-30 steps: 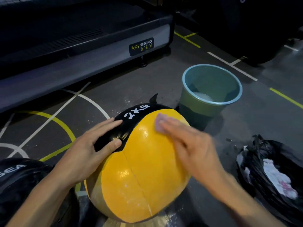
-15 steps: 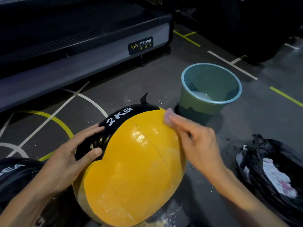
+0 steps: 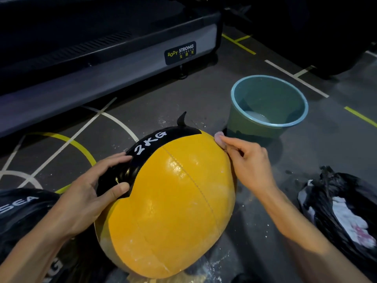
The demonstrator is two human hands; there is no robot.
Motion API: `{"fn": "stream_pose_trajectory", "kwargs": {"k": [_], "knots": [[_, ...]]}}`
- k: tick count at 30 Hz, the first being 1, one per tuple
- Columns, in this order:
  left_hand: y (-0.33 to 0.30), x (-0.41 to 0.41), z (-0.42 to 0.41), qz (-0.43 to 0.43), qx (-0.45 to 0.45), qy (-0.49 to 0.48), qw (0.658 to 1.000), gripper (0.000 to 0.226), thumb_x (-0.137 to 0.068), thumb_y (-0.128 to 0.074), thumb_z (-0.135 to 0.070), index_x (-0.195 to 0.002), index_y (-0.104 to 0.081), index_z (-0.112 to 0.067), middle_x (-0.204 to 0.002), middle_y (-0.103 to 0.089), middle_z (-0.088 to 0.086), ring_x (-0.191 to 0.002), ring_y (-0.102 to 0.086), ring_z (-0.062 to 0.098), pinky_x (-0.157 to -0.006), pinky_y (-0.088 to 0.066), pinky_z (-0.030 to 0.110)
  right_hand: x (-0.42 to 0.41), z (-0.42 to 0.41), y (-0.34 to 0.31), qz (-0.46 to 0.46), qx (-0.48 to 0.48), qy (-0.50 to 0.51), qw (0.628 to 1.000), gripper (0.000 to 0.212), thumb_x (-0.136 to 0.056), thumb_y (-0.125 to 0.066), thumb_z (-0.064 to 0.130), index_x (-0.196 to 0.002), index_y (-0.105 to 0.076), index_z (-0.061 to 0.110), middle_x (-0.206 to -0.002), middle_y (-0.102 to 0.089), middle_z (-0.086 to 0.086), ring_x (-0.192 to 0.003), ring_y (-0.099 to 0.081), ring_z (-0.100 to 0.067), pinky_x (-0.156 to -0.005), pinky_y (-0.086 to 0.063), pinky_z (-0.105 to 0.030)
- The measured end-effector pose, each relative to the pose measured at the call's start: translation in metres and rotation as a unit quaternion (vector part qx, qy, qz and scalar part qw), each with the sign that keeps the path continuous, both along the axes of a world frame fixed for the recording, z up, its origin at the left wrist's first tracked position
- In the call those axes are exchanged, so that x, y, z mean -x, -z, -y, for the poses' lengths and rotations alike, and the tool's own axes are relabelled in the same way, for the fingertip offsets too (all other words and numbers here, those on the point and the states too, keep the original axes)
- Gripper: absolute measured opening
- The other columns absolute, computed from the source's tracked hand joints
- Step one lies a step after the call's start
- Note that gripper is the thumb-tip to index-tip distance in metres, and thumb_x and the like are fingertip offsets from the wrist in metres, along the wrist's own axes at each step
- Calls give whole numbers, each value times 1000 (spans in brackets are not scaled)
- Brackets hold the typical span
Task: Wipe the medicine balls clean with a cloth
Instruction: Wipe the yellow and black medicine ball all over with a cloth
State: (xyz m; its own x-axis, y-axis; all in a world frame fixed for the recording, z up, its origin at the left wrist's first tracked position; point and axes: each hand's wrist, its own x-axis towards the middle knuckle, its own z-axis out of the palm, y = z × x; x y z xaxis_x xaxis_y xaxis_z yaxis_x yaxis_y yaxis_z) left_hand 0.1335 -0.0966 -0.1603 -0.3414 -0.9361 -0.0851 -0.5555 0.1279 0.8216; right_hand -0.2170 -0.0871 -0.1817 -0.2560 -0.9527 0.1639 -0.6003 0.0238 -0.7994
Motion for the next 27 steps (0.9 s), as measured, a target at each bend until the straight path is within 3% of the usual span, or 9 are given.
{"fn": "stream_pose_trajectory", "kwargs": {"k": [4,9,12,14,16,20,22,24,27], "knots": [[3,-3,2,1,-6,-1,1000,57,-86,-69,-33,-132,-52,-62,-146,-45,-37,-132,-38,-21,-93,-44,21,-40,-37,-13,-11,93,-100,991,44,-98,-60,-5,-134,-66,18,-142,-60,3,-136,-52,-3,-115,-42,-33],[6,-5,0,-7,-6,6,1000,56,-87,-69,-32,-134,-53,-58,-148,-44,-35,-137,-37,-16,-101,-39,22,-66,-71,-24,-98,175,-271,942,39,-100,-52,4,-137,-63,13,-149,-55,-2,-143,-46,-13,-118,-40,-37],[7,-6,2,-7,-9,5,1000,56,-87,-69,-33,-134,-53,-58,-148,-44,-35,-139,-35,-15,-106,-37,25,-41,-49,-16,-3,144,-193,970,36,-99,-59,1,-130,-68,17,-139,-64,3,-132,-57,-10,-112,-47,-37],[8,-6,4,1,-10,3,1000,56,-87,-68,-35,-135,-52,-59,-149,-43,-36,-138,-35,-16,-110,-37,30,-13,-28,-6,53,64,-38,996,30,-99,-65,18,-124,-71,33,-126,-70,15,-119,-64,-1,-103,-54,-37],[7,-2,7,7,-12,2,1000,55,-88,-66,-38,-137,-50,-59,-148,-42,-38,-136,-37,-16,-111,-42,38,3,-24,5,85,7,21,996,27,-100,-65,29,-124,-71,38,-121,-71,19,-116,-65,2,-100,-56,-38],[6,6,15,22,-9,10,1000,54,-90,-63,-47,-140,-46,-59,-144,-45,-37,-134,-47,0,-107,-48,49,-23,-57,1,94,78,-36,992,30,-101,-62,11,-129,-69,19,-134,-67,7,-131,-58,-8,-112,-47,-38],[7,7,20,29,-9,15,999,50,-93,-61,-60,-140,-45,-60,-138,-47,-40,-130,-51,2,-104,-51,49,-40,-80,4,5,145,-118,982,34,-98,-57,-8,-130,-66,4,-141,-61,-9,-136,-55,-19,-115,-43,-36],[7,5,22,28,-5,19,999,58,-86,-61,-69,-140,-45,-60,-137,-46,-42,-129,-49,-2,-102,-51,46,-36,-86,13,-70,182,-184,963,34,-94,-58,-7,-127,-65,-5,-140,-60,-17,-135,-56,-24,-114,-44,-37],[10,11,22,22,8,19,1000,49,-93,-61,-60,-139,-45,-62,-136,-45,-44,-125,-45,-15,-99,-47,33,-13,-66,8,16,102,-98,990,35,-100,-62,1,-133,-65,12,-135,-65,8,-121,-65,-6,-106,-50,-27]]}}
